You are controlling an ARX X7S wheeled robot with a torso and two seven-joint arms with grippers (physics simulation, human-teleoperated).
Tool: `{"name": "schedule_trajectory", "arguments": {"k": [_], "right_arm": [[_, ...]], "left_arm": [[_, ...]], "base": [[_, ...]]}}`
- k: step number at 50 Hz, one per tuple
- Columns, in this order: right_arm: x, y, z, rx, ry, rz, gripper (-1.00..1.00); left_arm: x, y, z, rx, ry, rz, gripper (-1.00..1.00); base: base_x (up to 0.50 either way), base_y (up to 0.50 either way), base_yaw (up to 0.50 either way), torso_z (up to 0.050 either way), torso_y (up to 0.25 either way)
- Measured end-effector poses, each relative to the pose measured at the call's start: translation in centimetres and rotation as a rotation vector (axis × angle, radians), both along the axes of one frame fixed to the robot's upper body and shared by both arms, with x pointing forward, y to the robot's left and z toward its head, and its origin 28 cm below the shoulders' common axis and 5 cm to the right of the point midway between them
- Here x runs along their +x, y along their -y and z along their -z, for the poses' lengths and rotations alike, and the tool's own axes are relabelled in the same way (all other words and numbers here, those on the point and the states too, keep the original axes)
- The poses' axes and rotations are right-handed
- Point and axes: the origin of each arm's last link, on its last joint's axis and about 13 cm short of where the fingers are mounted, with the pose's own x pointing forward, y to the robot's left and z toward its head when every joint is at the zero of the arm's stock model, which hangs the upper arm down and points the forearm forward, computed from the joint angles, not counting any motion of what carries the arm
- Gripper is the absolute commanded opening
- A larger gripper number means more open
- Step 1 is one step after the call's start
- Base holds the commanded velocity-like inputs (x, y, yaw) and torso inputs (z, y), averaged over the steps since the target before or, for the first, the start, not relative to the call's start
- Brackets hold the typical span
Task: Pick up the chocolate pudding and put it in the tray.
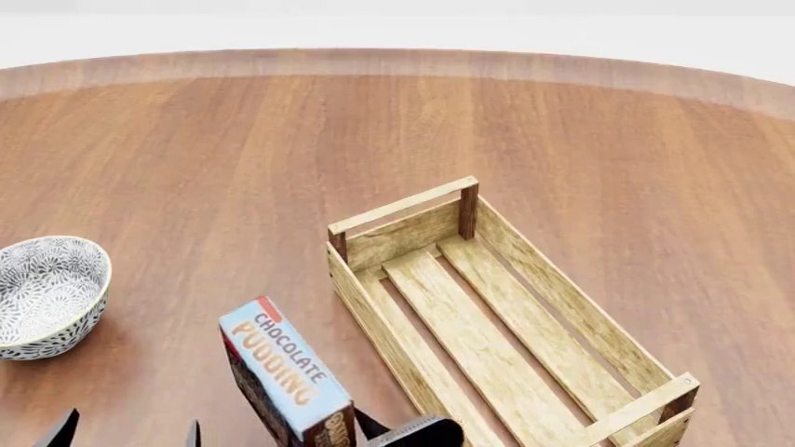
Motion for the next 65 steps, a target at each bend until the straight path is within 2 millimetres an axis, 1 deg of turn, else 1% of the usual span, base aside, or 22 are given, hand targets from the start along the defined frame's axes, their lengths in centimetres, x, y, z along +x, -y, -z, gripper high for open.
{"name": "schedule_trajectory", "arguments": {"k": [17, 45, 57, 65], "right_arm": [[1.2, 0.8, -1.7, -0.003, 0.018, 0.048, -1.0], [2.6, 2.1, -5.4, 0.002, 0.063, 0.116, -1.0], [3.3, 3.1, -6.0, 0.017, 0.068, 0.171, -1.0], [3.7, 4.0, -6.1, 0.028, 0.066, 0.219, -1.0]], "left_arm": [[0.1, 0.1, 0.1, 0.001, -0.004, 0.001, 1.0], [0.2, 0.2, 0.4, 0.007, -0.012, 0.007, 1.0], [0.2, 0.3, 0.5, 0.008, -0.015, 0.009, 1.0], [0.2, 0.3, 0.5, 0.009, -0.015, 0.01, 1.0]], "base": [[0.0, 0.0, 0.0, 0.0, 0.001], [0.0, 0.0, 0.0, 0.0, 0.0], [0.0, 0.0, 0.0, 0.0, 0.001], [0.0, 0.0, 0.0, 0.0, 0.0]]}}
